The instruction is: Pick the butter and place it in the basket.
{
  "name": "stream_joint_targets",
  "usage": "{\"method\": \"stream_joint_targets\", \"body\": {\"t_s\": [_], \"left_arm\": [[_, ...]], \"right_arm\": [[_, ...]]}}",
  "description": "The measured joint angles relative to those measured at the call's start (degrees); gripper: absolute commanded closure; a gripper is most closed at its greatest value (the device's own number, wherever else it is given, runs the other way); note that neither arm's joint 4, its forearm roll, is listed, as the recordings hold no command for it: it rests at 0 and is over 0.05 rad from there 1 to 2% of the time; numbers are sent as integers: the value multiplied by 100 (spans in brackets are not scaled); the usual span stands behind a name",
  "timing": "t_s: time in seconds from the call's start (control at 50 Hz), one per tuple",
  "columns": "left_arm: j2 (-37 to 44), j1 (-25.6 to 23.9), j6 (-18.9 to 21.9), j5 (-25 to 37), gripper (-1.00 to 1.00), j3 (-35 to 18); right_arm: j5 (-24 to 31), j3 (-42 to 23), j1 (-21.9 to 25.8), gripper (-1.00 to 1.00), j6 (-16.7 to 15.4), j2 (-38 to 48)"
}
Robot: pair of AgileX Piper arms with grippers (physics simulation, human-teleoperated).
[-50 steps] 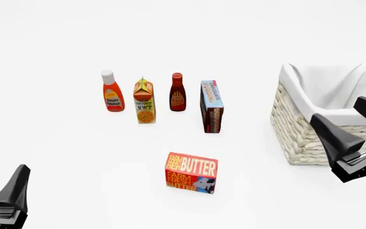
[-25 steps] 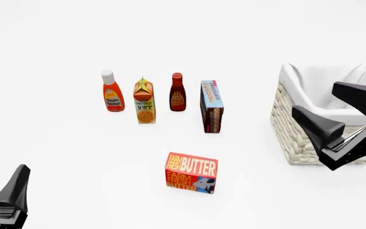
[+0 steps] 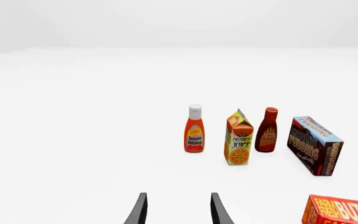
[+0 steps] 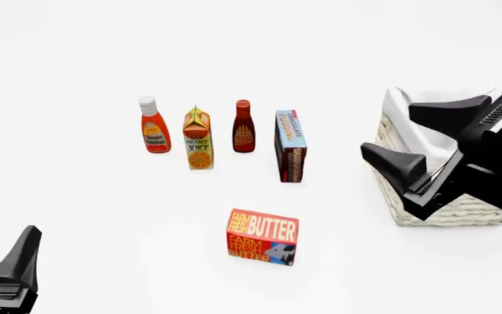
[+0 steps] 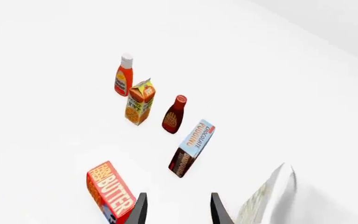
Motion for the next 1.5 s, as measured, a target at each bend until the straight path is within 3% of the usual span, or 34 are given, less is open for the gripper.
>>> {"method": "stream_joint_targets", "body": {"t_s": [0.3, 0.74, 1.5], "left_arm": [[0, 0, 0, 0, -100, 0], [0, 0, 0, 0, -100, 0], [0, 0, 0, 0, -100, 0]], "right_arm": [[408, -434, 336, -100, -209, 492], [1156, -748, 567, -100, -530, 544], [1837, -2036, 819, -100, -979, 1983]]}}
